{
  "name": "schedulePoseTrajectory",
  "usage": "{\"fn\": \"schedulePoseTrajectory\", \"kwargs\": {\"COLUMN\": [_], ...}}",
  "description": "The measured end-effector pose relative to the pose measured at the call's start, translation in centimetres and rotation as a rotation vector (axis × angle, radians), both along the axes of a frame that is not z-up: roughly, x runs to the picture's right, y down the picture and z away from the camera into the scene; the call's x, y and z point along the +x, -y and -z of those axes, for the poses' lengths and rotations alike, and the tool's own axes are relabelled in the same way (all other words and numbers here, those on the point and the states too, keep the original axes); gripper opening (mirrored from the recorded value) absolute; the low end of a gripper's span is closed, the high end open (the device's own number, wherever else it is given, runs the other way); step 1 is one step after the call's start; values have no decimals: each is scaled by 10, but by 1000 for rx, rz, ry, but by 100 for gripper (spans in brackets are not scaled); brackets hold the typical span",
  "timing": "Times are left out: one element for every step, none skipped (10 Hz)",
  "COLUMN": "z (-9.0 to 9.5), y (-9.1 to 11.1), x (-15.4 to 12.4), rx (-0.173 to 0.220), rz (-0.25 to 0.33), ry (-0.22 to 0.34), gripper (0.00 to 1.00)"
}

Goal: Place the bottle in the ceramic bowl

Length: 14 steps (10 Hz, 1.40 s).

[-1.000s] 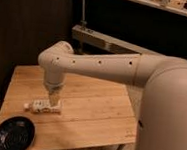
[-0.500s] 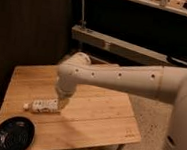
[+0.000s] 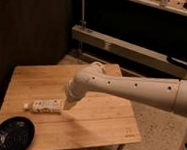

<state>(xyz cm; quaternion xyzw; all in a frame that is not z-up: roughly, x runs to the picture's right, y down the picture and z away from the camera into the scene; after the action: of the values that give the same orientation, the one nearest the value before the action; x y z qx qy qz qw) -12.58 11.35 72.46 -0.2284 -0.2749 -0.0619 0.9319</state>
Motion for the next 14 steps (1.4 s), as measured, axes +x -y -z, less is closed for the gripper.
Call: {"fn": "schedulePoseTrajectory", "kwargs": {"z": [-7, -21, -28, -36, -40, -49, -54, -59, -66, -72, -80, -88, -93, -101], "y": [-3, -7, -9, -12, -14, -16, -18, -20, -23, -24, -27, -28, -27, -27], "x": [0, 1, 1, 0, -2, -5, -5, -6, -8, -10, -16, -28, -34, -43], "rx": [-9, -30, -41, -53, -60, -73, -82, -92, -104, -116, -136, -161, -175, -195], "rz": [-10, -34, -47, -58, -65, -83, -97, -112, -125, -131, -127, -111, -104, -94], "ry": [4, 5, 6, 10, 14, 25, 34, 46, 56, 63, 72, 85, 92, 101], "gripper": [65, 65, 65, 65, 65, 65, 65, 65, 65, 65, 65, 65, 65, 65]}}
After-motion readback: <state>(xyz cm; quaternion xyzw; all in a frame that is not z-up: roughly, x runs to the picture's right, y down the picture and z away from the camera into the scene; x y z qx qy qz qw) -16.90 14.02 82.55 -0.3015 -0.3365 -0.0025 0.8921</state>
